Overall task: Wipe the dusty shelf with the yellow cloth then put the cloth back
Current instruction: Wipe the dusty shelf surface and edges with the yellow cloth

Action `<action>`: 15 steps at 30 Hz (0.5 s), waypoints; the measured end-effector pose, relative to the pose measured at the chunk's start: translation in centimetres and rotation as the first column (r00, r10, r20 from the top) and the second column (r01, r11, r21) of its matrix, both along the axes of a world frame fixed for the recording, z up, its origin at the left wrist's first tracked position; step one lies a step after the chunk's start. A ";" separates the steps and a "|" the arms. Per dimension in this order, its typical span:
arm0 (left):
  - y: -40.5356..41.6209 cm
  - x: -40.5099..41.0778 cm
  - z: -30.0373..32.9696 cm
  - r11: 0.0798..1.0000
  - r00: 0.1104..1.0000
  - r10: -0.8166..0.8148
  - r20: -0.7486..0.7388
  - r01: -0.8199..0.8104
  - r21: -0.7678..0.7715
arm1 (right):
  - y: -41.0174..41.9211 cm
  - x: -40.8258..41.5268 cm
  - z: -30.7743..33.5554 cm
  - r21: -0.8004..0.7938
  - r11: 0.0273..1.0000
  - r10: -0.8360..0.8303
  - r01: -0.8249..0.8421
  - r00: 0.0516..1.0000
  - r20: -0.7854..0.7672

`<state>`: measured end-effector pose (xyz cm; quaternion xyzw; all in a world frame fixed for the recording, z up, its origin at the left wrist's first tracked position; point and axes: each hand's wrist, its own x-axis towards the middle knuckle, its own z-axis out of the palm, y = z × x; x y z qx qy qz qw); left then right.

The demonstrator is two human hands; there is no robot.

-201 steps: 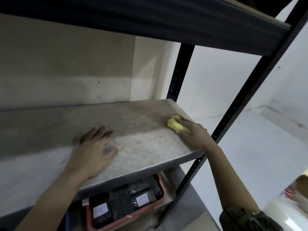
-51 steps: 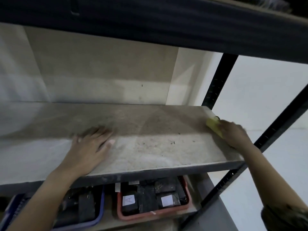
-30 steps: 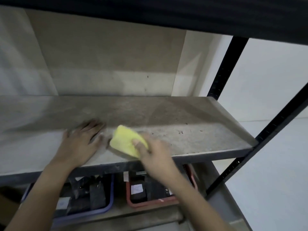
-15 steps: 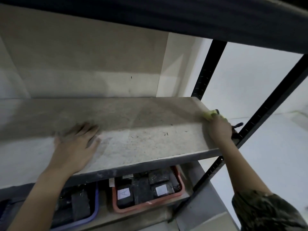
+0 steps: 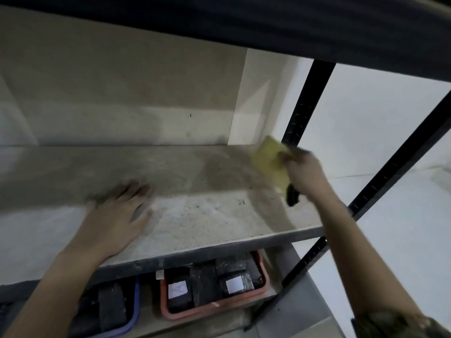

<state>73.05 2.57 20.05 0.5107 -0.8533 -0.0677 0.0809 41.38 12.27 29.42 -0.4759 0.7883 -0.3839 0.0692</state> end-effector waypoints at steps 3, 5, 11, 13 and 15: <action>0.2 0.0 -0.2 1.000 0.999 0.004 -0.035 -0.004 0.001 | -1.7 -7.7 -1.2 -0.037 0.966 -0.260 0.258 0.963 -0.077; 0.2 0.0 -0.3 1.000 0.999 0.009 -0.043 -0.009 0.001 | -3.3 -10.8 -3.1 0.100 0.919 -0.367 0.381 0.921 -0.133; 0.0 -0.2 -0.8 0.999 0.997 0.050 -0.062 -0.050 -0.004 | -8.8 -10.6 -6.9 0.178 0.880 -0.372 0.440 0.872 -0.318; 0.0 -0.3 -0.6 0.998 0.995 0.059 -0.080 -0.060 -0.007 | -10.4 -9.3 -6.8 0.186 0.895 -0.326 0.405 0.879 -0.348; 0.2 -0.4 -0.4 0.998 0.994 0.063 -0.091 -0.064 -0.006 | -12.1 -7.2 -7.2 0.180 0.919 -0.255 0.350 0.878 -0.405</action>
